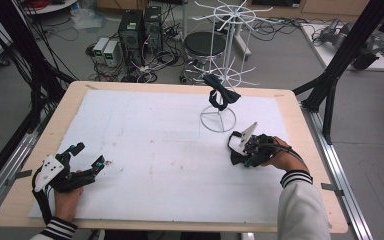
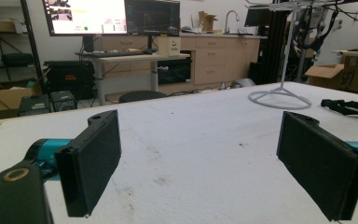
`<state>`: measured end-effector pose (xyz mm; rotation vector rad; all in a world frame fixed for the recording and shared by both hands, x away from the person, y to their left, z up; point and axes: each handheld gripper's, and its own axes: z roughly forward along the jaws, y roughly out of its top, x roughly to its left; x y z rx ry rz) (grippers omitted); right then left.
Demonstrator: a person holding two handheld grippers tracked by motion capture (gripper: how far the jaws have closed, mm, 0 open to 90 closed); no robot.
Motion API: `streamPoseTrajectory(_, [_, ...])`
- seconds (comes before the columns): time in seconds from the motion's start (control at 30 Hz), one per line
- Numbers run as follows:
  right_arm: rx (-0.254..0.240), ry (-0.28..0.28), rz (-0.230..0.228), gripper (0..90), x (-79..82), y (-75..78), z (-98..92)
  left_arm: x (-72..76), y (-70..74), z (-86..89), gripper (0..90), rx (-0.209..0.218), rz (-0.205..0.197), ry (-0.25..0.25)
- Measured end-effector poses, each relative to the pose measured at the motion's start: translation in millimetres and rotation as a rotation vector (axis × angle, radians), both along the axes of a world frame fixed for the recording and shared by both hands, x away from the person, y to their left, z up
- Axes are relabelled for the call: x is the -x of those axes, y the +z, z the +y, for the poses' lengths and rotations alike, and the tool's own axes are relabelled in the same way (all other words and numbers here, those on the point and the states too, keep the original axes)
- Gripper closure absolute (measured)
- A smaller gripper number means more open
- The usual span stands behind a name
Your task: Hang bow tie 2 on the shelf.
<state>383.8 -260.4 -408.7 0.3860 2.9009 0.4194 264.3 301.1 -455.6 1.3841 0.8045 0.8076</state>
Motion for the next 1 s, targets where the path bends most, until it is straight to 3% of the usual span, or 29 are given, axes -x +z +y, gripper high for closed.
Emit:
streamPoseTrajectory(0.2, [0.013, 0.009, 0.002, 64.1, 0.1, -1.3, 1.2, 0.0, 0.0, 0.1, 14.2, 0.0, 0.0, 0.0])
streamPoseTrajectory(0.3, [0.015, 0.008, 0.002, 73.3, -0.6, -1.1, 0.9, 0.0, 0.0, 0.1, 14.2, 0.001, 0.0, 0.0])
streamPoseTrajectory(0.47, [0.01, -0.012, 0.004, 75.7, -1.1, 0.2, 0.4, 0.0, -0.1, 0.0, 14.2, 0.002, -0.002, 0.0])
streamPoseTrajectory(0.83, [-0.056, -0.035, -0.005, 75.8, -0.5, 7.8, -0.8, 0.0, 0.0, 0.1, 14.2, 0.001, 0.0, 0.0])
streamPoseTrajectory(1.0, [-0.129, -0.061, -0.017, 75.7, 0.9, 12.9, -2.9, 0.0, 0.0, 0.0, 14.2, 0.0, 0.0, 0.0])
